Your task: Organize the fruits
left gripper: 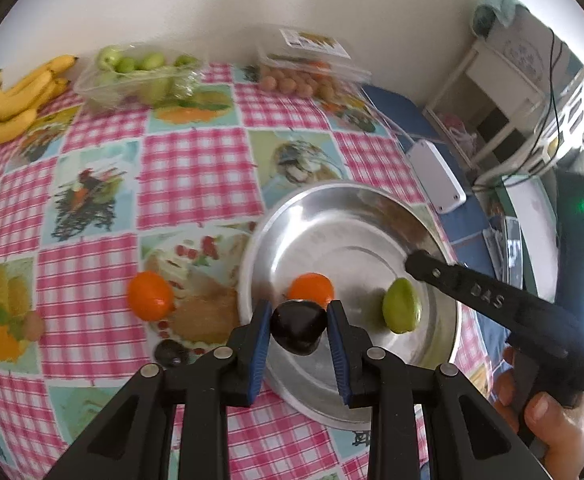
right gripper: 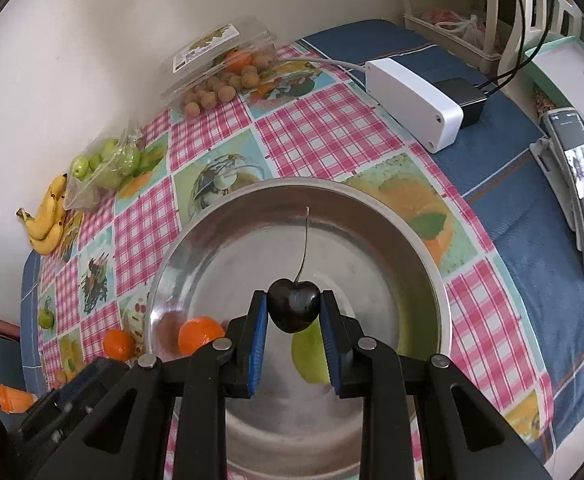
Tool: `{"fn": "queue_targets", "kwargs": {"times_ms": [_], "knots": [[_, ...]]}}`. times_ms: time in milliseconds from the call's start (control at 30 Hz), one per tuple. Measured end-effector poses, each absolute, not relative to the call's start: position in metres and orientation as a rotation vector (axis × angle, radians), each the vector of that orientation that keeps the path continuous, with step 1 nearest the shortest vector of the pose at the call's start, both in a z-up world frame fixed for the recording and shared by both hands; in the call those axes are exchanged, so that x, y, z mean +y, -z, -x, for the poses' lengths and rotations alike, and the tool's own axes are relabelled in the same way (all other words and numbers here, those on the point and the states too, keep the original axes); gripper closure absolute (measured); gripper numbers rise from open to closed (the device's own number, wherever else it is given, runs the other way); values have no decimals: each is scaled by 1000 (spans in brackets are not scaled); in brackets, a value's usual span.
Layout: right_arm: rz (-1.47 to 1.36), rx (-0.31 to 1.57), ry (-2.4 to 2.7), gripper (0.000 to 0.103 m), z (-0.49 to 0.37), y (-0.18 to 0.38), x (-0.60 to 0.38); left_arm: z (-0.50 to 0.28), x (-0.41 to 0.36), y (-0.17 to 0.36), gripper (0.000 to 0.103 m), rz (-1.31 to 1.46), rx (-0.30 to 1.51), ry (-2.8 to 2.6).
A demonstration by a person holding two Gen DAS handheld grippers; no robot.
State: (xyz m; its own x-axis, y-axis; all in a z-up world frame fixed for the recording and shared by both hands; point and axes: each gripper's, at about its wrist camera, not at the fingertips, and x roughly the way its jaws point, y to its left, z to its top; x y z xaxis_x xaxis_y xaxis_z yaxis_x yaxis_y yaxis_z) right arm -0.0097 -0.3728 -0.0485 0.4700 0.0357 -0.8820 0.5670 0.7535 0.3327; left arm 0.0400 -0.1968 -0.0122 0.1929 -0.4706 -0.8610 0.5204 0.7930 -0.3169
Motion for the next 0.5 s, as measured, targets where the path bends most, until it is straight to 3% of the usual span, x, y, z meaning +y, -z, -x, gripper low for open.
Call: {"fn": "queue_targets", "kwargs": {"times_ms": [500], "knots": [[-670, 1045, 356, 76, -3, 71, -387, -33, -222, 44, 73, -130, 1259, 692]]}}
